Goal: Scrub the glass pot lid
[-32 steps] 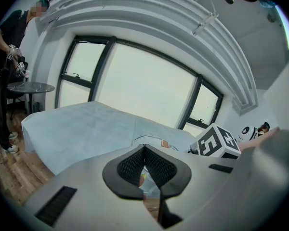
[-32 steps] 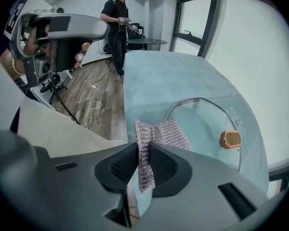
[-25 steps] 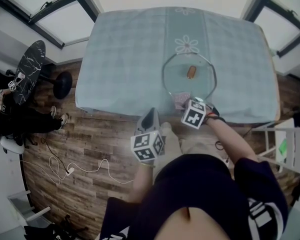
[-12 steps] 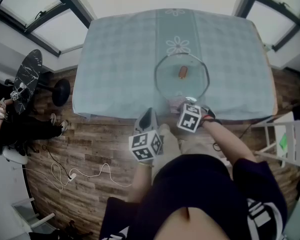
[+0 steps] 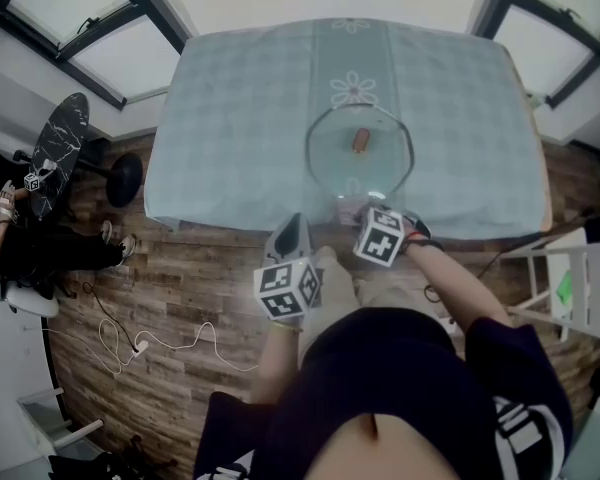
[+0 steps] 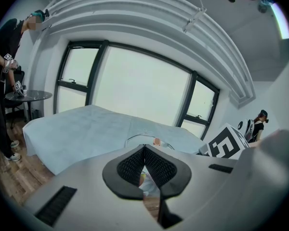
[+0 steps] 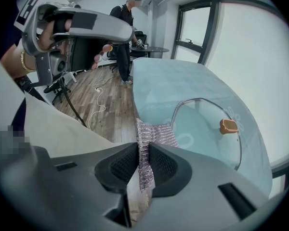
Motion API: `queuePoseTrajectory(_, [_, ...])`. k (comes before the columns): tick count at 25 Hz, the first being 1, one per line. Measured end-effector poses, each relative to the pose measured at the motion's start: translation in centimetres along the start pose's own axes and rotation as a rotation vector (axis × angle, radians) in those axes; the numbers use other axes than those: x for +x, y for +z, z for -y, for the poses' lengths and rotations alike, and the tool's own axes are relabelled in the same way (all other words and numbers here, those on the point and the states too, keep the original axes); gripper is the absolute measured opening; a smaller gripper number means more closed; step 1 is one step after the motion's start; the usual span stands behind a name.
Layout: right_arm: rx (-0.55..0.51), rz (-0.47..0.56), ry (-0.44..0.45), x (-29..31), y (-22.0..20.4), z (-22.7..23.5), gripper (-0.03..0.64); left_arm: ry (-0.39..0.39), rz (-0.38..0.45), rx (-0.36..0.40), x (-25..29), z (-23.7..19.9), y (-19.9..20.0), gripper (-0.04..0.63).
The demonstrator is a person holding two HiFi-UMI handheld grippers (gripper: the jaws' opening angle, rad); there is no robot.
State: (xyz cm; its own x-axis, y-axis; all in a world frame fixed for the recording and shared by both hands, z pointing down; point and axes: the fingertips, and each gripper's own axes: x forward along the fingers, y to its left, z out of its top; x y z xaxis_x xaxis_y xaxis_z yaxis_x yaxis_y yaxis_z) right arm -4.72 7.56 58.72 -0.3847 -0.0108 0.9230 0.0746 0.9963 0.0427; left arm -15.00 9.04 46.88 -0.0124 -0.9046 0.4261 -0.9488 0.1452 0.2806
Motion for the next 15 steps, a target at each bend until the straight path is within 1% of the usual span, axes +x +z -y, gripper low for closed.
queuePoseTrajectory(7, [0.021, 0.082, -0.091, -2.8, 0.1, 0.4, 0.066, -0.006, -0.008, 0.028, -0.2, 1.0, -0.4, 0.000])
queuePoseTrajectory(10, [0.073, 0.131, -0.116, -4.1, -0.2, 0.6, 0.066, -0.013, -0.015, 0.040, 0.1, 1.4, -0.5, 0.000])
queuePoseTrajectory(15, [0.156, 0.217, -0.199, -6.6, -0.9, 1.1, 0.066, -0.026, -0.020, 0.067, 0.7, 2.4, -0.4, 0.000])
